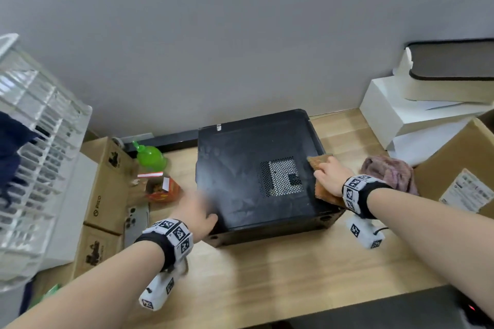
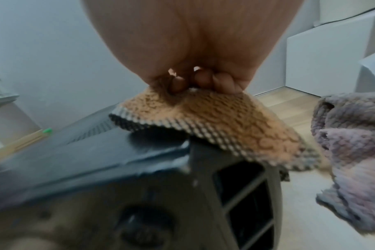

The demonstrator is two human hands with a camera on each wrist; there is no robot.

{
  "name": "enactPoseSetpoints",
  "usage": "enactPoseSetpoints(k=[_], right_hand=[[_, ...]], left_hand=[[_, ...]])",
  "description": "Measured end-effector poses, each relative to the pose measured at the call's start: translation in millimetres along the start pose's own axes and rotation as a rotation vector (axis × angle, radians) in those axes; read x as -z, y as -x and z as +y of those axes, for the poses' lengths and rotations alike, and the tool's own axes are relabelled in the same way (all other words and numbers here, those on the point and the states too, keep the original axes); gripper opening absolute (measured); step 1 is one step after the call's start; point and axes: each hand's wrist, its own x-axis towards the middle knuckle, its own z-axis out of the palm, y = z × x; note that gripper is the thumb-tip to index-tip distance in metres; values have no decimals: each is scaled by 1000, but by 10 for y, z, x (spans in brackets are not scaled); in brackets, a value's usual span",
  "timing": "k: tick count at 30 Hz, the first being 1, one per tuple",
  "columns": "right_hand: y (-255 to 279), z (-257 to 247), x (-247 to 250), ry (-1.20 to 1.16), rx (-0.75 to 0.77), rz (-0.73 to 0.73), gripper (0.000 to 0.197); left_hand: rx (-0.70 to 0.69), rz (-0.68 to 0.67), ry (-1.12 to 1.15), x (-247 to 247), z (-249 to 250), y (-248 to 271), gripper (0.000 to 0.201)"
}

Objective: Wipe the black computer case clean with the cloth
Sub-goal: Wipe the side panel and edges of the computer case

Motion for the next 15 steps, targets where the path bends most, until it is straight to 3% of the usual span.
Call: enactPoseSetpoints(k=[6,13,15], right_hand=[[4,34,142,-131,-47,-12,36],[604,594,-147,-559,-394,-23,27],[680,661,-299,-566,-459,-33,26]], left_hand=[[11,-28,52,143,-186,-281,49],[24,-106,1,299,-285,-557,50],[35,-129,29,319,-280,-617,54]])
